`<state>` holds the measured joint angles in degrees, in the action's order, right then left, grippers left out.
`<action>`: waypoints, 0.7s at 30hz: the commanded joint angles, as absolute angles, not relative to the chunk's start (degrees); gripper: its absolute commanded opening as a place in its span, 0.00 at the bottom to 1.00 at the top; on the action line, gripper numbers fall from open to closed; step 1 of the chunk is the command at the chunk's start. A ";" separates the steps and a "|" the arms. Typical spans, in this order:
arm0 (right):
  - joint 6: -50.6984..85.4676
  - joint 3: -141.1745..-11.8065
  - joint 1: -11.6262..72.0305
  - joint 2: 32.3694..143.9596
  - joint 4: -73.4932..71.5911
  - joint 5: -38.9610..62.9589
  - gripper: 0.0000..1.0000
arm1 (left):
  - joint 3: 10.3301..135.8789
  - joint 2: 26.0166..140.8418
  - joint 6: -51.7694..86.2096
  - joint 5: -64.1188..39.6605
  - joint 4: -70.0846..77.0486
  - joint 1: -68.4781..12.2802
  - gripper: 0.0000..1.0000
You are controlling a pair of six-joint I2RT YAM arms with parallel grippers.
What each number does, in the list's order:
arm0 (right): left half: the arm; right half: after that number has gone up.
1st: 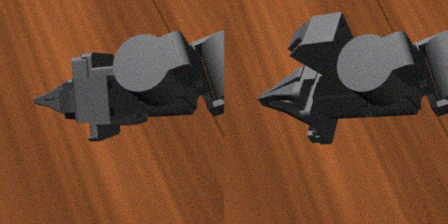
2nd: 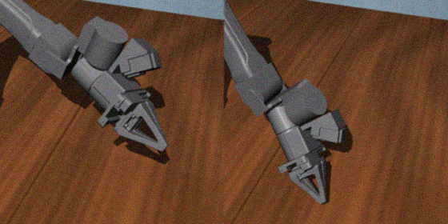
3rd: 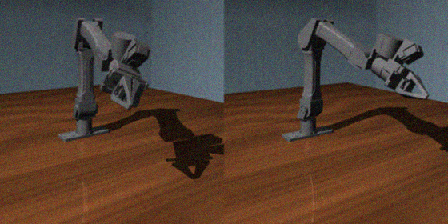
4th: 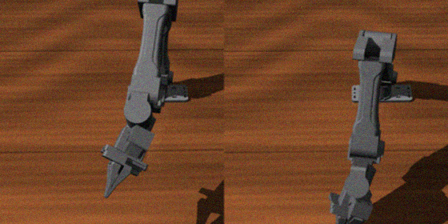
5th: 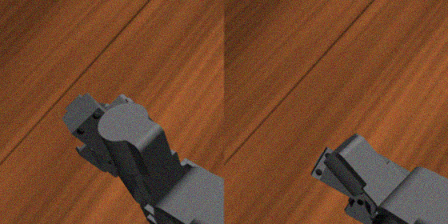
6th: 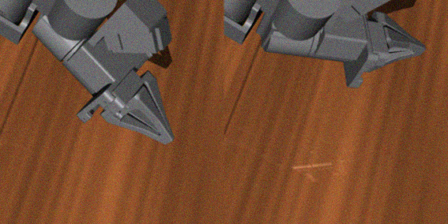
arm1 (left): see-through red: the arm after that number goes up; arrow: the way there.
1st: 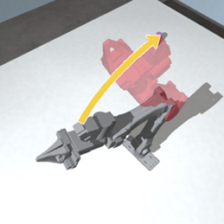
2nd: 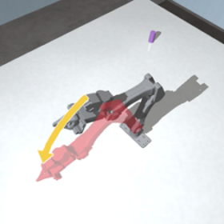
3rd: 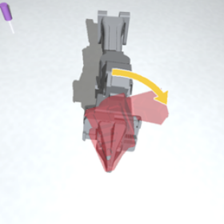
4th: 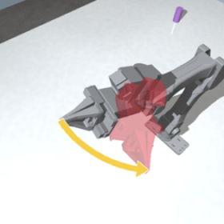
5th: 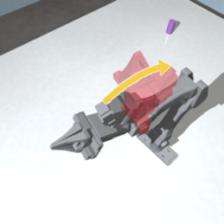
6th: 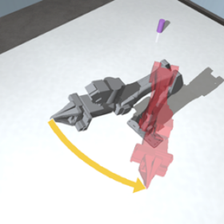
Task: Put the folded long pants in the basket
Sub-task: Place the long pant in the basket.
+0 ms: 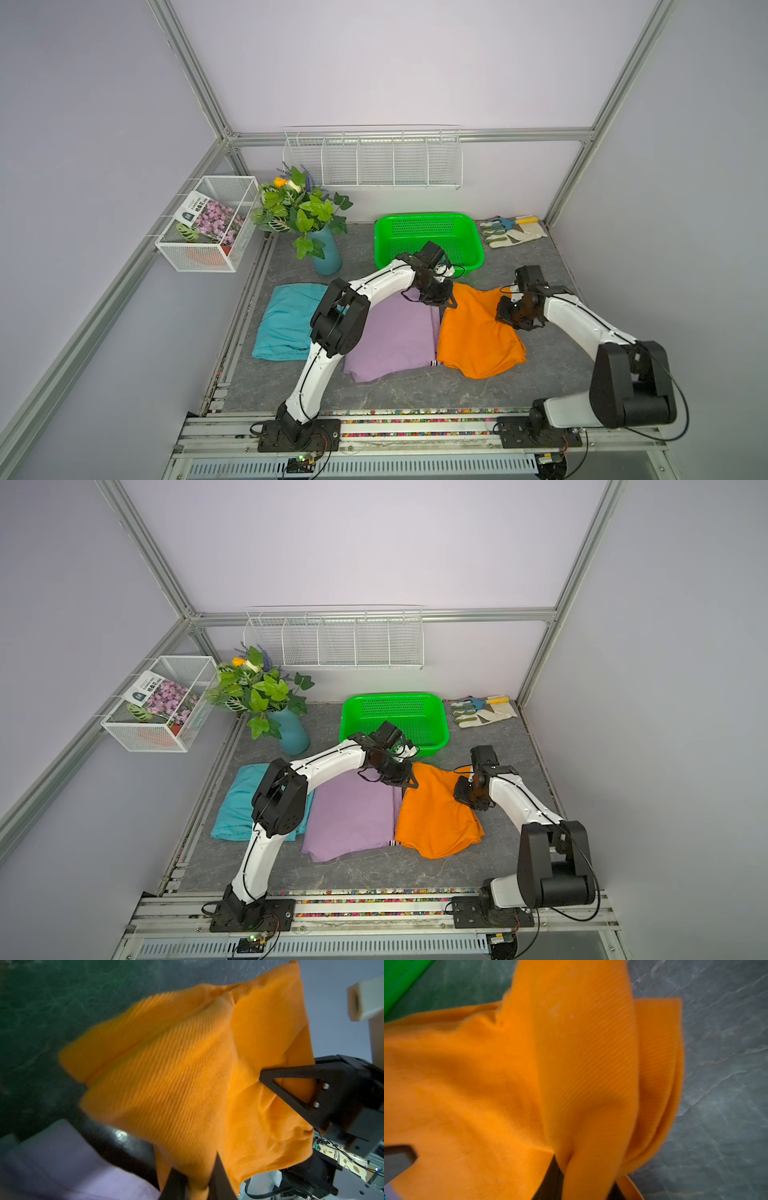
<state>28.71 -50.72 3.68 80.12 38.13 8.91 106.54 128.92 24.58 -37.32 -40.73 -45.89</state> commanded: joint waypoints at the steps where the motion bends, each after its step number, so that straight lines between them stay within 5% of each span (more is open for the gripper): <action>1: 28.90 -54.72 4.44 76.32 43.16 11.30 0.00 | 111.14 127.60 26.83 -41.51 -37.88 -46.51 0.00; 21: 29.12 -74.03 4.38 75.82 45.55 17.61 0.00 | 125.81 122.95 27.72 -44.79 -44.88 -43.28 0.00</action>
